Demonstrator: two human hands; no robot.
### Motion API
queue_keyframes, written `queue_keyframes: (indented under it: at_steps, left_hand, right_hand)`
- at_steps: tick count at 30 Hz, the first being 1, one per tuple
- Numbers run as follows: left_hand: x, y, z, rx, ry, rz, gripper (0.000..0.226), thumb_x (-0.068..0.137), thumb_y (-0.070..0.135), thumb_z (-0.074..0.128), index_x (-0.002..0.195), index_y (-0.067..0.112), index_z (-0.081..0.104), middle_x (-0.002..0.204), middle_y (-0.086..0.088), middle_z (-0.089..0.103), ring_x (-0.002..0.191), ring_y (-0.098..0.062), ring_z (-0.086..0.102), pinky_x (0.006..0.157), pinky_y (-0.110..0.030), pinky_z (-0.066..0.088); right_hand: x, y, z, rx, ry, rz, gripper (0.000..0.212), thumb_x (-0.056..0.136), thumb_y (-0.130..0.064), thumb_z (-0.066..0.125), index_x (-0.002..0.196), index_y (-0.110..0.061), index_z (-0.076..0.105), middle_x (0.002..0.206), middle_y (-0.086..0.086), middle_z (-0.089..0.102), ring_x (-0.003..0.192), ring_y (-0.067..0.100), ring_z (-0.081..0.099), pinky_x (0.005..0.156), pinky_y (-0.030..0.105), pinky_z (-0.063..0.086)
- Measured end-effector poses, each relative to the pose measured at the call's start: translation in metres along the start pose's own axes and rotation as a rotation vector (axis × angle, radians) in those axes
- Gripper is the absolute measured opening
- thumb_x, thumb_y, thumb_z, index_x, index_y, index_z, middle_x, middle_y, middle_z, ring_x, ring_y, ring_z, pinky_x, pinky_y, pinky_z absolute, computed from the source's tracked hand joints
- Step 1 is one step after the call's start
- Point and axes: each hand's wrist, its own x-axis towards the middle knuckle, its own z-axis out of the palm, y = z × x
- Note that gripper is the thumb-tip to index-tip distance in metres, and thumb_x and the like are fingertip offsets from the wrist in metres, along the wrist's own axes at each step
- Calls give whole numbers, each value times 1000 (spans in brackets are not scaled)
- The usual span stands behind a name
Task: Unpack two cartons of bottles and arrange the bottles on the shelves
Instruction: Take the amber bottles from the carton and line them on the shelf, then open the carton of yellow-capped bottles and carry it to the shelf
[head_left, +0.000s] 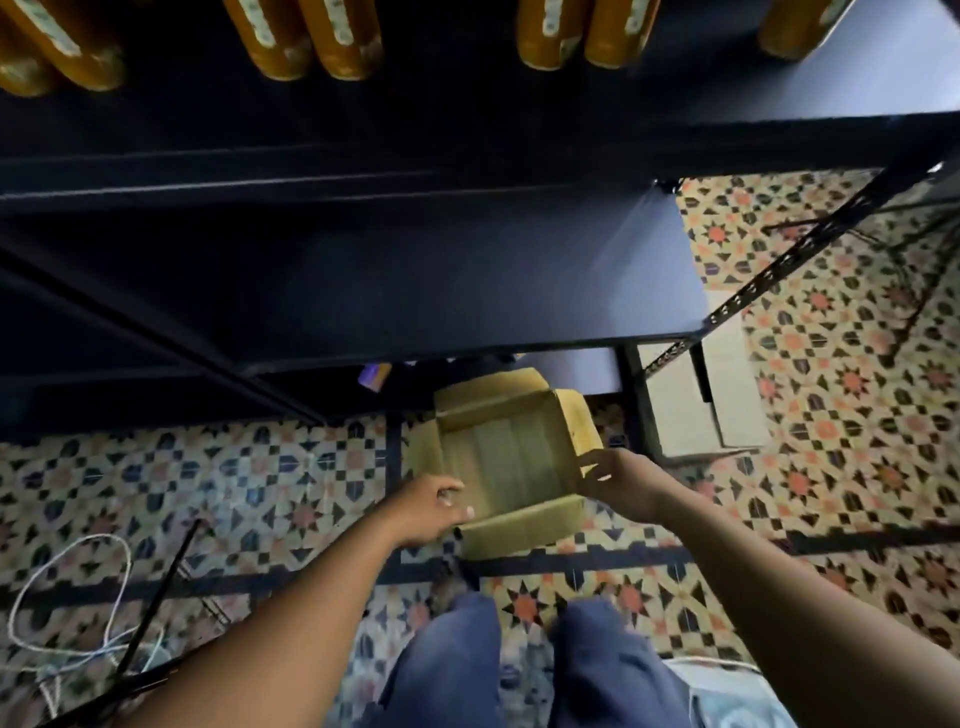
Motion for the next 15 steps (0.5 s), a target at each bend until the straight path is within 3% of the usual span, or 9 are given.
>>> queue_keyframes:
  at_steps: [2,4,6,9,13,15]
  left_hand:
    - [20,-9,22,-41,9,-24,57,92,45,69,143,24,53,128,-6,64,108,-17,62,87,-24,45]
    - [46,-16,45,-97,18,-50,57,91,43,70,142,23,54,118,-3,65,99,-13,62,85,-23,47]
    - [73,-26,71,-164,11,-86,57,92,42,70,143,23,52,121,-2,65,100,-12,62,87,-25,49]
    - [122,-40,106,-237,11,-124,53,94,39,68,142,22,52,132,-6,62,104,-13,60,89,-24,45]
    - [196,-70,148,-294,166,-161,53,94,37,68,142,22,54,126,-5,66,108,-17,63,97,-33,50]
    - [232,-85,162,-287,242,-183,57,95,35,67,147,22,48,138,-6,60,120,-21,60,101,-35,48]
  right_hand:
    - [12,15,14,21,-19,5,41,94,-46,69,130,-27,66,121,-3,70,101,16,64,78,23,48]
    - [33,33,25,50,-16,17,36,97,-38,68,129,-23,67,114,-10,65,85,6,59,61,7,40]
    - [58,52,39,62,-13,14,32,98,-36,67,127,-23,67,109,-11,60,70,-2,52,51,3,35]
    - [100,81,61,100,27,15,31,98,-37,66,127,-28,66,112,-10,65,72,0,57,55,11,39]
    - [162,125,95,150,101,29,41,98,-37,66,138,-29,57,115,-4,64,86,13,57,65,22,41]
    - [197,145,114,190,131,44,49,99,-34,65,145,-28,50,129,3,64,94,13,55,74,24,45]
